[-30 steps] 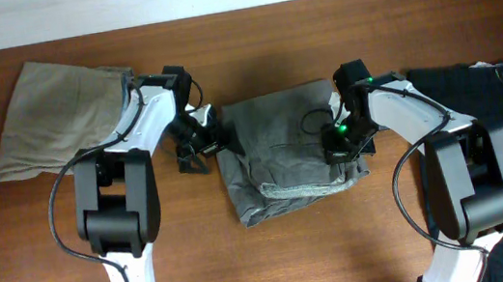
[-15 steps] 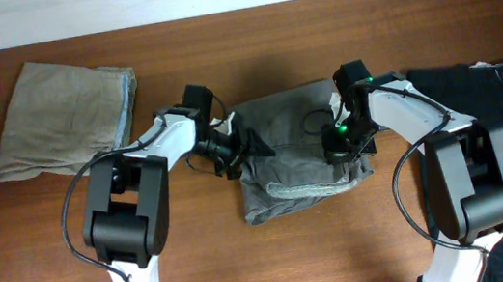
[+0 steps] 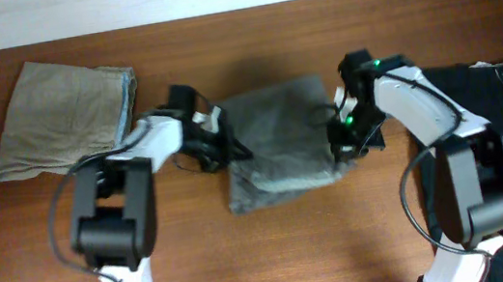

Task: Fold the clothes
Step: 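Carry the folded grey shorts leftward with the left gripper onto the khaki garment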

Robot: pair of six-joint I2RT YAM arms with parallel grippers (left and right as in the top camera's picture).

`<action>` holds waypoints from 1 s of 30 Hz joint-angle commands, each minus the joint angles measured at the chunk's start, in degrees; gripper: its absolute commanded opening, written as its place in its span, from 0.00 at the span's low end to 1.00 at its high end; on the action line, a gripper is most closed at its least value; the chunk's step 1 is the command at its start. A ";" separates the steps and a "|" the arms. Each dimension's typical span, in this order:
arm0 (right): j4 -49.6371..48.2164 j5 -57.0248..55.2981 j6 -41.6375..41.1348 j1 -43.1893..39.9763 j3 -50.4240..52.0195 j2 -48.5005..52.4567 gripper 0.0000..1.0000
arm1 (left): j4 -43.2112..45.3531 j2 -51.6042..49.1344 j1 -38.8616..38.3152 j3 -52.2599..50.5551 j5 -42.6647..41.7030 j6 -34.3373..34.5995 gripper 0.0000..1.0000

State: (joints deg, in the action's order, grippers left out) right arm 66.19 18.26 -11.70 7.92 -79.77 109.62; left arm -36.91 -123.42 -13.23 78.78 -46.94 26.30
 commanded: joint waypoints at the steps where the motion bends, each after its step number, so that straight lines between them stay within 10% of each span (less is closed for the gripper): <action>1: 2.49 -0.24 1.44 -0.46 -7.76 -4.74 0.04 | 2.75 9.53 7.34 2.36 0.44 -2.38 0.00; 30: 7.72 2.58 1.38 -0.39 -13.79 -5.03 0.04 | 24.09 7.02 40.15 22.25 0.96 -1.88 0.00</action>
State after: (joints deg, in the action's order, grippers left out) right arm 73.52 19.84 -10.52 7.68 -92.47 105.47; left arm -14.55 -112.90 26.83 100.07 -45.58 25.89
